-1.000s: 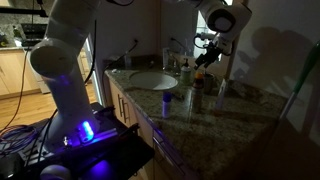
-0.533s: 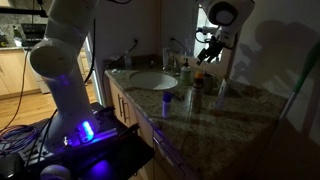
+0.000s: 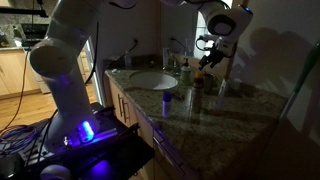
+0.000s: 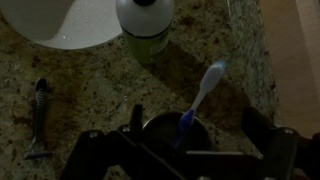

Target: Open the tap, wet the toothbrush, put it back and close the tap

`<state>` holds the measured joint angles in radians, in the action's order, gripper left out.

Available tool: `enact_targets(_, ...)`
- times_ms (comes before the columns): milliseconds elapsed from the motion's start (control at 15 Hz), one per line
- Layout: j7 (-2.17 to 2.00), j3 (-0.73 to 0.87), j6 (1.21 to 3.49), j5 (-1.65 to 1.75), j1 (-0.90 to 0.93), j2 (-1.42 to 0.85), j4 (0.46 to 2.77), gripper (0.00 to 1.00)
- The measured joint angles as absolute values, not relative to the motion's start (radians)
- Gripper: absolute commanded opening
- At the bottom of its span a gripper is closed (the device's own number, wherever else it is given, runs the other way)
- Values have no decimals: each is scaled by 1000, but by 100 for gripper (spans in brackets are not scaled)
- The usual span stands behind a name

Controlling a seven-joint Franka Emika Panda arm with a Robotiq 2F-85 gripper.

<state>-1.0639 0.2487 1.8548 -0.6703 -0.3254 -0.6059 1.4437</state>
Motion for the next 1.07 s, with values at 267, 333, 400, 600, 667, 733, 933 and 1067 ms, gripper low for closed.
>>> enact_targets(267,-1064,246,1855,-668,-326,-610,1443,74)
enact_targets(333,-1064,246,1855,-668,-325,-610,1443,67)
enact_targets(400,-1064,246,1854,-668,-325,-610,1443,60)
enact_targets(600,-1063,240,1854,-668,-325,-610,1443,39)
enact_targets(667,-1062,235,1854,-668,-324,-610,1443,32)
enact_targets(733,-1062,230,1854,-668,-324,-610,1443,25)
enact_targets(933,-1061,221,1854,-667,-320,-610,1443,5)
enact_targets(1067,-1061,221,1855,-664,-321,-610,1443,0)
